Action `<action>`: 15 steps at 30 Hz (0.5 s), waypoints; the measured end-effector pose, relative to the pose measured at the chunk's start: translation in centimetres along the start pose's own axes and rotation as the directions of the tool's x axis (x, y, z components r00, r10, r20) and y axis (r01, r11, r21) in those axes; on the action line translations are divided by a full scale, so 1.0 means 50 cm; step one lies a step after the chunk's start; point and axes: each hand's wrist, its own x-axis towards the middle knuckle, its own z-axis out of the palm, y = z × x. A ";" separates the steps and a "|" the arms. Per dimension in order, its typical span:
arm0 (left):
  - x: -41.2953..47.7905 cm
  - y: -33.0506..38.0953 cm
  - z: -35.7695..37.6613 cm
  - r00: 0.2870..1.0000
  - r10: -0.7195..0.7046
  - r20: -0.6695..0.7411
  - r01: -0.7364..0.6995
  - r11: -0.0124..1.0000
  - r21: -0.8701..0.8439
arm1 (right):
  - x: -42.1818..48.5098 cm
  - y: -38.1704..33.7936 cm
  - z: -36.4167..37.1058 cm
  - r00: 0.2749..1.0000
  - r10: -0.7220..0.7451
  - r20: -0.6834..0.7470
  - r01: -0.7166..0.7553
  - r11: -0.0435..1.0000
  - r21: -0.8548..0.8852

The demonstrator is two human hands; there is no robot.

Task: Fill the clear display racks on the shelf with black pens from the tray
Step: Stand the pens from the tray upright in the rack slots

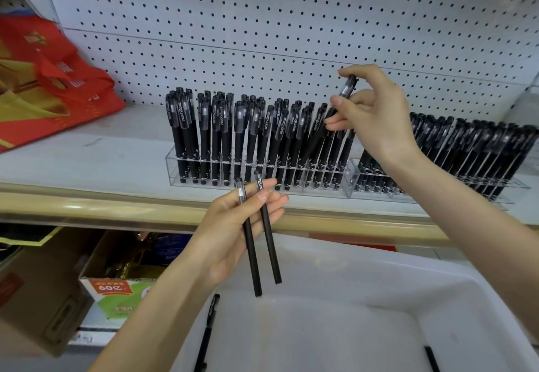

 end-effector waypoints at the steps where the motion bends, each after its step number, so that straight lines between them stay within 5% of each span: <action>1: 0.000 -0.001 0.000 1.000 -0.001 -0.004 0.001 1.000 -0.003 | 0.000 0.002 -0.001 1.000 -0.001 0.003 0.001 1.000 0.001; 15: 0.002 -0.004 0.001 1.000 -0.011 -0.002 0.011 1.000 0.013 | -0.024 0.012 0.018 0.988 -0.115 0.106 0.143 0.939 -0.311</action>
